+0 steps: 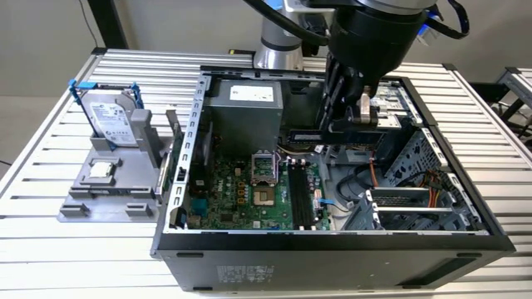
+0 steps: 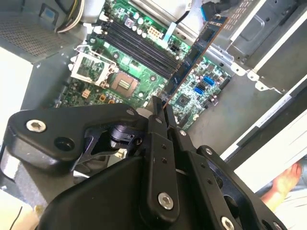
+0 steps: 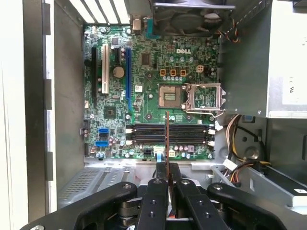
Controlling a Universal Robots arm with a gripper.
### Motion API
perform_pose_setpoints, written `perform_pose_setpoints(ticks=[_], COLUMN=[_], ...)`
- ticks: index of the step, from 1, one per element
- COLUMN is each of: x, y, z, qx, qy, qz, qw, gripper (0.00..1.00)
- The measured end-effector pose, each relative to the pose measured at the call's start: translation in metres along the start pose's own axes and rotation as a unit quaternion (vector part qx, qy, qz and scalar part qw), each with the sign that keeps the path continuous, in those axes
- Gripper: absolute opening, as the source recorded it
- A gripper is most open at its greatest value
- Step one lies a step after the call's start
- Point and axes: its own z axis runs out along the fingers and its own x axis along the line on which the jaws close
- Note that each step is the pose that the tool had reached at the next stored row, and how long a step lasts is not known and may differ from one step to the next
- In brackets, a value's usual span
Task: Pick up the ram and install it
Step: 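Pick up the ram and move it above insertion slot, then insert the ram into the slot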
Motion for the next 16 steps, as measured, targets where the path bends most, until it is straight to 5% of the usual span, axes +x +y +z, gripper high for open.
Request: perform_pose_setpoints(ticks=[9,16], x=[-0.0224,-0.0302], y=[0.0003,0.0003], z=[0.0006,0.0008], qx=[0.0,0.0003], qy=[0.0,-0.0003], qz=[0.002,0.012], qw=[1.0,0.99993], gripper=[0.0,0.0])
